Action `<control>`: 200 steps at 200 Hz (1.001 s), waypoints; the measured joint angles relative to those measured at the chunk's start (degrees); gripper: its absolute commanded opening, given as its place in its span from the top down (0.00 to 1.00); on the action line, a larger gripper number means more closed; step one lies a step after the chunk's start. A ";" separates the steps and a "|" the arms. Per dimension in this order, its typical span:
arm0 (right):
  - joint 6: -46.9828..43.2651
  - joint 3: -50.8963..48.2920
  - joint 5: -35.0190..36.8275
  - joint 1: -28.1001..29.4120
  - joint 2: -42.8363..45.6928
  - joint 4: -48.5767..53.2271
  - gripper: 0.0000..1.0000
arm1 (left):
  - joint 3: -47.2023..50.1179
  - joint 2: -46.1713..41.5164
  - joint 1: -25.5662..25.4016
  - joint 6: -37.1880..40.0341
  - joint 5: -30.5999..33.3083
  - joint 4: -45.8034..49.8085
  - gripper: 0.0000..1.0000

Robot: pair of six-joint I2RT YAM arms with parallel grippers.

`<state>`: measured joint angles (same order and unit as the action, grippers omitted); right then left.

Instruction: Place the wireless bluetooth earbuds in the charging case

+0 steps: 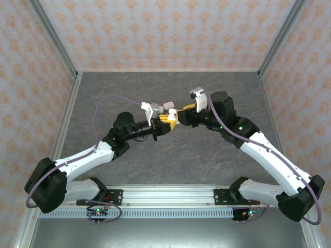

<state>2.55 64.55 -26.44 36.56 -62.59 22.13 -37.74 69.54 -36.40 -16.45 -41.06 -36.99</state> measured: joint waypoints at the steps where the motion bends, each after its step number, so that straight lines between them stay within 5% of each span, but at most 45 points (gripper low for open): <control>1: -0.02 0.02 0.00 -0.02 0.00 -0.02 0.50 | 0.00 0.00 0.00 0.00 0.00 0.00 1.00; 50: 0.37 0.70 -1.09 -0.81 0.52 0.00 0.35 | 0.52 -1.09 0.00 0.00 0.00 -0.61 1.00; 106: 1.64 0.20 -5.66 -3.23 4.63 -1.20 0.00 | 0.83 -1.68 0.00 0.00 0.00 -1.03 1.00; 200: 2.43 -0.48 -17.40 -3.23 -3.54 -1.57 0.01 | 0.85 -1.79 0.00 0.00 0.00 -1.14 1.00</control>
<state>4.97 64.07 -43.83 33.32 -66.13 20.56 -36.88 67.75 -36.40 -16.45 -41.06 -38.13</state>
